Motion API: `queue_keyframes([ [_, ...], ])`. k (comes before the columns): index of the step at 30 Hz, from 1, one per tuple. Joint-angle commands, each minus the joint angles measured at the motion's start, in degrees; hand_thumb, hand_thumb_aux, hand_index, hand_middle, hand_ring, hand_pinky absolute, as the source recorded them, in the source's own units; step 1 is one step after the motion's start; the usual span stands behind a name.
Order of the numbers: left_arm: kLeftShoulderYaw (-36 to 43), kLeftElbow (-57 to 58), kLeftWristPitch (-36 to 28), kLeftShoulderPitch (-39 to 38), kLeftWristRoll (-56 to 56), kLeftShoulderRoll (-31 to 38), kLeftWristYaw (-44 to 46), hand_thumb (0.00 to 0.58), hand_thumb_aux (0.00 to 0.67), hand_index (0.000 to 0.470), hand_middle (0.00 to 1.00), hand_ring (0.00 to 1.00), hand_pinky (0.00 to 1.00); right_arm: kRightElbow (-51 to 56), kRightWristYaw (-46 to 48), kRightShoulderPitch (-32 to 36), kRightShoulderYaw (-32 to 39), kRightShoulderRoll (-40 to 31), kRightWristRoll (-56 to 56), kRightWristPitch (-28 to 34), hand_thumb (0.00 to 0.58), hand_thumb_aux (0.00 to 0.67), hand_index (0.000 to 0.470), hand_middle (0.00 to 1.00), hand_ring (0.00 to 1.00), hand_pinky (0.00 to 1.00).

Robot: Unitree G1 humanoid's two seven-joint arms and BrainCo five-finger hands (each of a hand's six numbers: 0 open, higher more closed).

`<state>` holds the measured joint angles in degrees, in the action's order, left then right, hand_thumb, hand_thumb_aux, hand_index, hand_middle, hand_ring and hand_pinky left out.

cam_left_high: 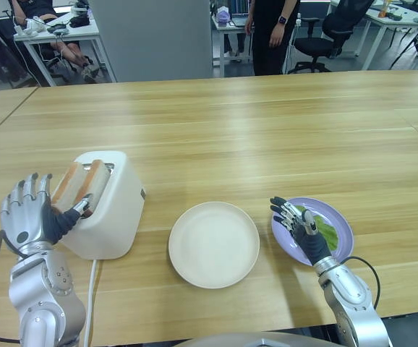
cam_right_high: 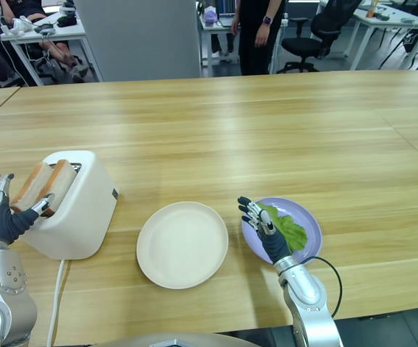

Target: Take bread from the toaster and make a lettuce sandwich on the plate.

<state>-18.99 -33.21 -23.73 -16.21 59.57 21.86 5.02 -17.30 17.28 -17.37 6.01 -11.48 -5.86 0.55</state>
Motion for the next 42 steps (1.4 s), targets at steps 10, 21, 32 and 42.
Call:
queue_keyframes([
  [10,-6.54,-1.49,-0.17,-2.02,-0.38,1.55,0.02,0.000,0.000,0.000,0.00,0.00,0.00,0.62,-0.20,0.28,-0.12,0.07,0.08,1.03,0.000,0.000,0.000,0.00,0.00,0.00],
  [21,-4.25,3.47,-1.60,-4.63,2.90,2.05,1.62,0.053,0.032,0.022,0.00,0.00,0.00,0.37,-0.41,-0.22,-1.13,-0.09,-0.30,1.12,0.000,0.000,0.000,0.00,0.00,0.00],
  [32,0.88,5.56,-3.54,-1.71,5.24,1.20,2.15,0.498,0.418,0.287,0.00,0.00,0.00,0.60,-0.47,-0.22,-2.91,-0.23,-1.08,1.13,0.000,0.000,0.000,0.00,0.00,0.00],
  [42,0.55,1.33,-3.00,3.05,-0.31,-1.88,-0.39,0.558,0.539,0.370,0.00,0.00,0.00,1.99,-0.96,0.41,-3.17,0.41,-0.64,0.31,0.000,0.000,0.000,0.00,0.00,0.00],
])
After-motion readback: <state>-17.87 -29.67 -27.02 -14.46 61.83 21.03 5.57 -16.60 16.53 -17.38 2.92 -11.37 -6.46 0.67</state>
